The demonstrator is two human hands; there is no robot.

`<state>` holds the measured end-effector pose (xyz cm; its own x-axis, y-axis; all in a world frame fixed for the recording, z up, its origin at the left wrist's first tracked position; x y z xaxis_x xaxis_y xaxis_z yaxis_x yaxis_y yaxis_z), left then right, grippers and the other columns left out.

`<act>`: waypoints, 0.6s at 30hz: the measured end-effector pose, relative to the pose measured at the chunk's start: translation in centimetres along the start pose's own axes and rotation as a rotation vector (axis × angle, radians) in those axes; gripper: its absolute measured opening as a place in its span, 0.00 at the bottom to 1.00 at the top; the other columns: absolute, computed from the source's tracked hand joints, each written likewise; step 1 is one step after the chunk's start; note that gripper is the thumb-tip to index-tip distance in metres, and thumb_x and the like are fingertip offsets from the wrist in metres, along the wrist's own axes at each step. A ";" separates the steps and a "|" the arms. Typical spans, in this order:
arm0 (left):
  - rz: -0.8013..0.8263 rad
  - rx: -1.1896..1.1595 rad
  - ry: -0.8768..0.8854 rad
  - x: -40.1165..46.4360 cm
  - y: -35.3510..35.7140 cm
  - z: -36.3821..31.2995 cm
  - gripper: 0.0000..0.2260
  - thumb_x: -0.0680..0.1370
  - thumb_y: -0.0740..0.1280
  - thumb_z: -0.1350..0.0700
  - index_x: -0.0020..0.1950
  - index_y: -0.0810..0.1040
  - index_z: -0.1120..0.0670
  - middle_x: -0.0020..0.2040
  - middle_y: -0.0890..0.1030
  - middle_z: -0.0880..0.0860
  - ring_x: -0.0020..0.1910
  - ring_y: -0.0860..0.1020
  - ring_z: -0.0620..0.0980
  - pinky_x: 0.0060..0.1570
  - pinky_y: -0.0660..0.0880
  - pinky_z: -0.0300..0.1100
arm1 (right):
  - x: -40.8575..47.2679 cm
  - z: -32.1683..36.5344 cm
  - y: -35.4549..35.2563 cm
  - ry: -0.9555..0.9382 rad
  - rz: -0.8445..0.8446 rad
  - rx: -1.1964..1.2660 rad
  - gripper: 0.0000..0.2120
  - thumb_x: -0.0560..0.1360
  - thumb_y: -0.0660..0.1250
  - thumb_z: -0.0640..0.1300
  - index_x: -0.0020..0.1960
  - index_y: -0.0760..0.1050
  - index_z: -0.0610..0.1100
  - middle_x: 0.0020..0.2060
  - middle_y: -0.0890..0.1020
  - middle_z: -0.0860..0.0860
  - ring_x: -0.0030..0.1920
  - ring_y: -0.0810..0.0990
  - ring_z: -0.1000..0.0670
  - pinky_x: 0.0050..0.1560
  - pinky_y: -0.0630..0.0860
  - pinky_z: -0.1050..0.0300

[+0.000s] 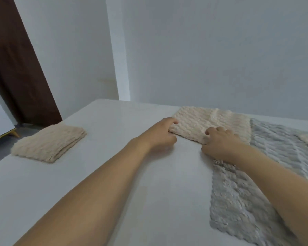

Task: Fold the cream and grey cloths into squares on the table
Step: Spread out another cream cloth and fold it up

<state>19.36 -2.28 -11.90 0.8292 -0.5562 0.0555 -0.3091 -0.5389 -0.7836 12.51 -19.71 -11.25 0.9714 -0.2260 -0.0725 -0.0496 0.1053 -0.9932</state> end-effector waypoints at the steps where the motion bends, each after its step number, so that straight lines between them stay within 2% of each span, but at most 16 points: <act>1: 0.038 0.019 -0.027 1.3 1.2 0.1 0.26 0.76 0.62 0.56 0.74 0.65 0.46 0.74 0.65 0.45 0.66 0.70 0.47 0.65 0.65 0.41 | 0.1 -0.8 0.4 -0.009 0.023 -0.021 0.22 0.77 0.58 0.51 0.69 0.64 0.49 0.67 0.68 0.47 0.67 0.66 0.42 0.65 0.64 0.45; 3: -0.043 0.210 -0.008 3.0 2.3 0.5 0.21 0.78 0.60 0.52 0.71 0.71 0.46 0.71 0.69 0.46 0.69 0.67 0.50 0.69 0.64 0.45 | 0.4 -1.7 0.6 -0.060 -0.030 -0.076 0.18 0.77 0.58 0.46 0.67 0.67 0.49 0.65 0.70 0.47 0.64 0.68 0.43 0.63 0.67 0.47; 6: -0.290 0.408 0.087 4.2 2.0 0.2 0.12 0.80 0.58 0.54 0.59 0.79 0.49 0.59 0.76 0.48 0.59 0.71 0.54 0.59 0.69 0.49 | 1.0 -1.7 0.4 -0.117 -0.163 -0.117 0.16 0.77 0.56 0.40 0.63 0.69 0.46 0.61 0.72 0.46 0.61 0.70 0.43 0.57 0.69 0.49; 8: -0.303 0.570 0.122 4.9 1.9 -0.8 0.10 0.80 0.57 0.57 0.53 0.78 0.52 0.54 0.77 0.51 0.54 0.73 0.55 0.52 0.70 0.48 | 1.4 -1.6 0.3 -0.121 -0.203 -0.109 0.14 0.76 0.56 0.37 0.60 0.70 0.45 0.58 0.73 0.46 0.59 0.70 0.43 0.52 0.69 0.50; 10: -0.341 0.660 0.108 5.1 1.0 -2.2 0.09 0.79 0.56 0.59 0.49 0.75 0.54 0.50 0.79 0.53 0.49 0.74 0.56 0.49 0.70 0.49 | 1.9 -1.6 -0.5 -0.112 -0.239 -0.060 0.08 0.76 0.56 0.37 0.54 0.69 0.44 0.54 0.74 0.46 0.54 0.72 0.43 0.47 0.68 0.51; 12: -0.425 0.559 0.058 4.5 -0.7 -3.5 0.07 0.79 0.55 0.58 0.45 0.72 0.56 0.44 0.78 0.54 0.43 0.73 0.56 0.44 0.71 0.50 | 1.8 -2.0 -2.4 -0.087 -0.294 0.035 0.03 0.77 0.56 0.39 0.48 0.67 0.45 0.49 0.76 0.46 0.47 0.72 0.44 0.43 0.67 0.53; 15: -0.532 0.318 0.046 2.0 -3.4 -5.8 0.08 0.78 0.55 0.58 0.44 0.71 0.58 0.38 0.76 0.54 0.38 0.74 0.55 0.35 0.69 0.50 | 0.2 -2.1 -6.4 -0.093 -0.378 0.078 0.03 0.76 0.57 0.38 0.47 0.69 0.44 0.45 0.76 0.47 0.43 0.73 0.44 0.39 0.66 0.54; 18: -0.616 0.290 0.123 -2.2 -6.6 -9.8 0.07 0.78 0.55 0.58 0.42 0.69 0.56 0.34 0.73 0.52 0.34 0.71 0.53 0.30 0.63 0.46 | -3.1 -2.5 -10.6 -0.099 -0.390 0.105 0.05 0.74 0.57 0.36 0.46 0.70 0.44 0.42 0.76 0.46 0.40 0.74 0.44 0.36 0.67 0.55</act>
<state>14.98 -3.65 -0.75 0.7497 -0.2795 0.5998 0.3525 -0.5984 -0.7194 9.45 -22.55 -0.74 0.9307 -0.1746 0.3215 0.3453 0.1291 -0.9296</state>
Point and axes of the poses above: each hand's wrist, its own x-axis towards the middle knuckle, its own y-axis out of the palm, z = x × y, the point moved 7 cm from there along x, towards the middle knuckle
